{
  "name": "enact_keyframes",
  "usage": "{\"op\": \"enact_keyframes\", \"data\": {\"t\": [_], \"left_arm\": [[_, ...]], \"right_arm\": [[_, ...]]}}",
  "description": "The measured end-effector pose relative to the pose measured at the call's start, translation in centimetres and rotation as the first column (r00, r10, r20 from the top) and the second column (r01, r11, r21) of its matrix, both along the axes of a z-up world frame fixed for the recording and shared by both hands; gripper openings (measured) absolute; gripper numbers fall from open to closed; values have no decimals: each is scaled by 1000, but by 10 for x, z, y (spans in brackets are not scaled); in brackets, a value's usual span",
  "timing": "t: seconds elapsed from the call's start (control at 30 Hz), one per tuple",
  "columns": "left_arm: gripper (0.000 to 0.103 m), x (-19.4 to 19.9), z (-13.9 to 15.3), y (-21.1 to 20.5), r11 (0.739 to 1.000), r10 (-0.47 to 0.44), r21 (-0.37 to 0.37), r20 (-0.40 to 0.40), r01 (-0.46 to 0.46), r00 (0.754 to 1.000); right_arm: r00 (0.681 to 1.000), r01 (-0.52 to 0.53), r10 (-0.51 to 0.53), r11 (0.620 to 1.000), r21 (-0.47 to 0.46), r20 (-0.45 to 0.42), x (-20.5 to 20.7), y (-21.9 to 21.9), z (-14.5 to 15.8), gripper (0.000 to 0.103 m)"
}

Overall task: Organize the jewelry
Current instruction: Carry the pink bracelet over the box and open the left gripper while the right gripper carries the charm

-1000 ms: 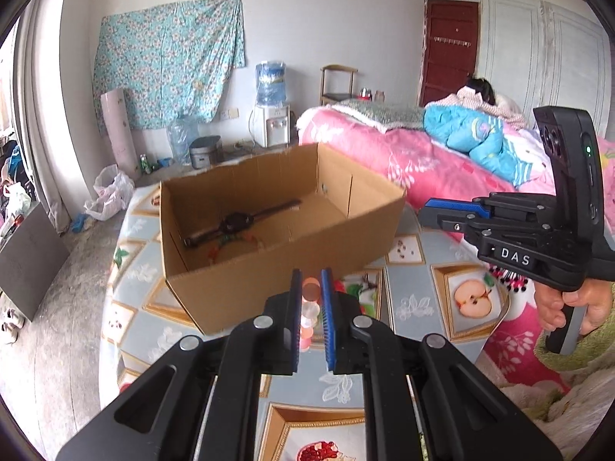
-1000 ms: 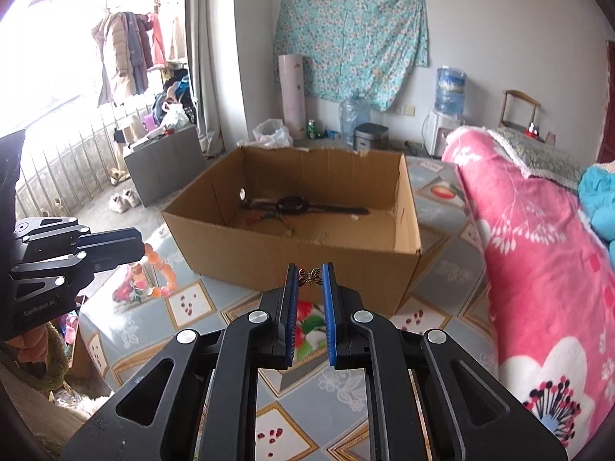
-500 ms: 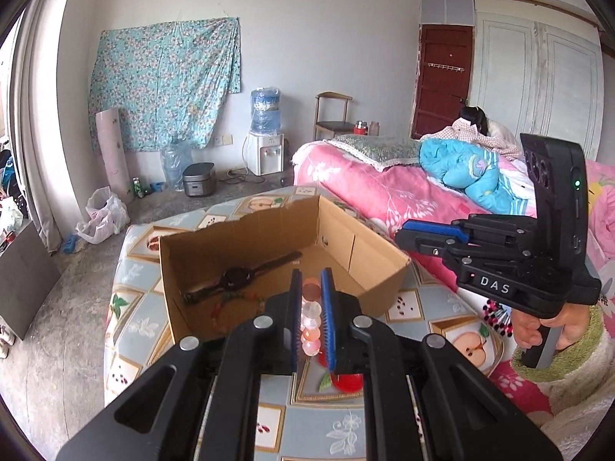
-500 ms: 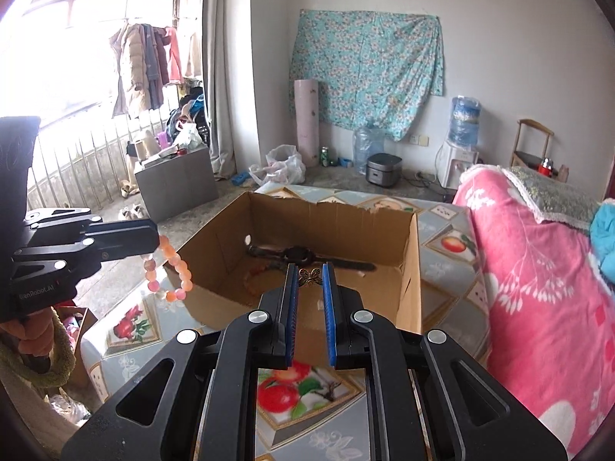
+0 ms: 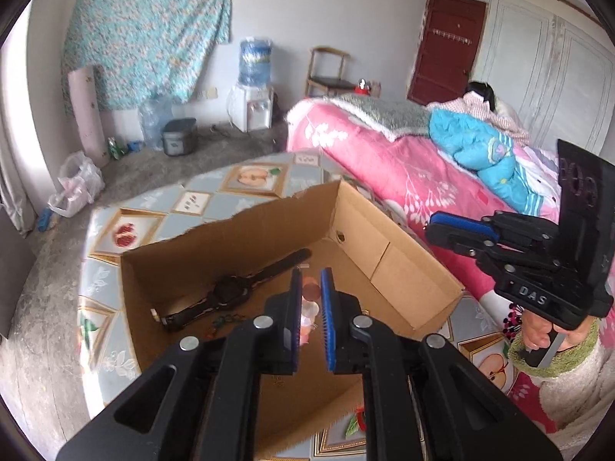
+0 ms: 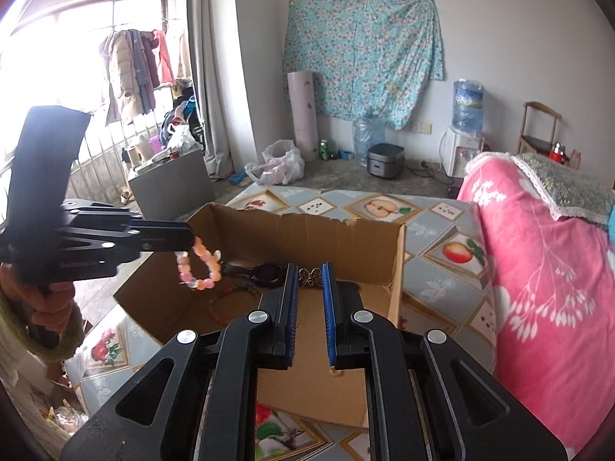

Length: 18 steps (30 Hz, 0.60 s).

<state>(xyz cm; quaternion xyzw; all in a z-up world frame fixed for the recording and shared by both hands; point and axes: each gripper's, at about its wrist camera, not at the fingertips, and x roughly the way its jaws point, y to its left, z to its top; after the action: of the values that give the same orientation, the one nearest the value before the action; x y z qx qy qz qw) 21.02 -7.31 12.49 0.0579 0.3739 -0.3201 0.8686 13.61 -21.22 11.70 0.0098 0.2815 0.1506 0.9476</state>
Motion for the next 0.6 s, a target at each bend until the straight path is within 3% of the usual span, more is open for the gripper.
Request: {"op": "enact_keyframes", "data": {"t": [0.17, 0.3, 0.47, 0.57, 0.6], "left_arm": [[9, 44, -22, -39, 995, -97, 12, -165, 101, 981], [9, 75, -54, -72, 985, -154, 19, -331, 170, 931], [10, 106, -96, -97, 980, -149, 47, -467, 192, 872], [29, 123, -122, -99, 978, -115, 77, -577, 193, 808], [31, 126, -126, -96, 980, -89, 94, -585, 176, 806]], "right_arm": [[1000, 25, -25, 1000, 10, 19, 3, -16, 0, 10], [999, 30, -31, 999, 19, 18, 8, -27, -3, 10], [999, 32, -32, 999, 22, 0, 10, -32, -8, 10], [999, 41, -40, 999, 19, -16, 9, -34, -12, 10], [999, 42, -41, 999, 18, -22, 9, -35, -13, 10]]}}
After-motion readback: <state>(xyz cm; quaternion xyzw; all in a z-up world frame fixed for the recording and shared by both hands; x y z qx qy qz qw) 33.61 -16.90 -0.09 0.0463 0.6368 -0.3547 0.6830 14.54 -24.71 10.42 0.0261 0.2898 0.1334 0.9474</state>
